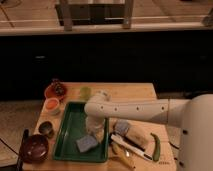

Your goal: Wipe tray with sponge

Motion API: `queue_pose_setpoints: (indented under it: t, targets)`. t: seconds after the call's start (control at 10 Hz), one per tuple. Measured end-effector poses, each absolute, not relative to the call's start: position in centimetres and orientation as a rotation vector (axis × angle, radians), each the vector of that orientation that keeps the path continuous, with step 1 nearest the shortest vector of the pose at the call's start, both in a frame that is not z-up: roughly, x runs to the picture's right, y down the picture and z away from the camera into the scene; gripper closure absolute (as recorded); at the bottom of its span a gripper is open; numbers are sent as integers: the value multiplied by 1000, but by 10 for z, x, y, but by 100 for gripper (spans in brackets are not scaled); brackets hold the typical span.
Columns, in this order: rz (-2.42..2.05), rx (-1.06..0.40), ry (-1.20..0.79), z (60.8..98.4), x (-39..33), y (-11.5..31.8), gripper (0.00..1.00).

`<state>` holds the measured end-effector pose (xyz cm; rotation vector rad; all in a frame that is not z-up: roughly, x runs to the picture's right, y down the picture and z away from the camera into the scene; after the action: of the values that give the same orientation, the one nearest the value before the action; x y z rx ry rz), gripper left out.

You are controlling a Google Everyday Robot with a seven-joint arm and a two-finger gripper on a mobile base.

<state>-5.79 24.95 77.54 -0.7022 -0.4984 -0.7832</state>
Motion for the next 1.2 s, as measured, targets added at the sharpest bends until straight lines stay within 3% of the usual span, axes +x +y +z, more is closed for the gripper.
queue_pose_setpoints:
  t: [0.7, 1.2]
  targets:
    - [-849, -672, -505, 801, -125, 197, 100]
    - [-953, -664, -583, 768, -142, 256, 100]
